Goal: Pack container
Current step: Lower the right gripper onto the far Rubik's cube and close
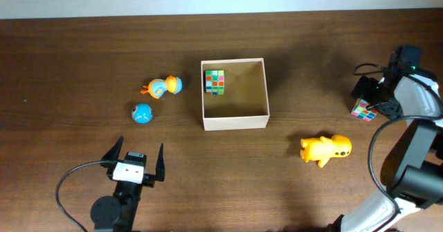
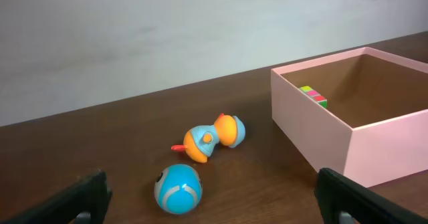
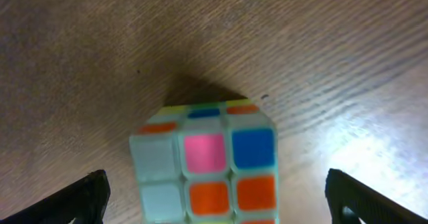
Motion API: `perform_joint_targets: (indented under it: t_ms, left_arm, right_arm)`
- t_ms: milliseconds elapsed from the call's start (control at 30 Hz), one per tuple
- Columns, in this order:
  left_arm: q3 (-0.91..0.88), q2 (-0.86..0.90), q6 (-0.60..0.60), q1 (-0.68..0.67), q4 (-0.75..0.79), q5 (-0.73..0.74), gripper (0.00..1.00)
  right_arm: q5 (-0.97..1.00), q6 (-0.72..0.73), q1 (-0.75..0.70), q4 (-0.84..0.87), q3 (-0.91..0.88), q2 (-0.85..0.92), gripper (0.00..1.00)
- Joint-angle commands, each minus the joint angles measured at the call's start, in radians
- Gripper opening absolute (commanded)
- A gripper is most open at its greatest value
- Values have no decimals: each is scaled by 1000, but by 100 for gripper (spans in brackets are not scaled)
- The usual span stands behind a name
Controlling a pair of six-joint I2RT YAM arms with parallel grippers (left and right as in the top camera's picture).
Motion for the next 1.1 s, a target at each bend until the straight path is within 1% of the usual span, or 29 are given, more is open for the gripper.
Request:
perform_joint_targets:
  t_ms: [0, 233, 267, 333, 633, 700, 800, 1067]
  left_arm:
    - [-7, -10, 13, 5, 0, -4, 99]
    - [-7, -10, 13, 5, 0, -4, 99]
    - [-7, -10, 13, 5, 0, -4, 99]
    - [-7, -10, 13, 5, 0, -4, 99]
    - [-7, -10, 13, 5, 0, -4, 99]
    - [-7, -10, 13, 5, 0, -4, 99]
    - [-7, -10, 13, 5, 0, -4, 99]
    - [-7, -10, 13, 5, 0, -4, 99]
  right_arm:
    - [-21, 5, -1, 15, -7, 31, 97]
    - [-53, 8, -1, 63, -7, 65, 96]
    - [-55, 8, -1, 70, -7, 65, 94]
    - [-56, 8, -1, 78, -7, 65, 92]
    - [-55, 9, -1, 101, -7, 77, 90]
    - [-55, 26, -1, 101, -7, 87, 88]
    - [-63, 62, -1, 101, -7, 101, 88]
    - [-73, 85, -1, 99, -7, 101, 88]
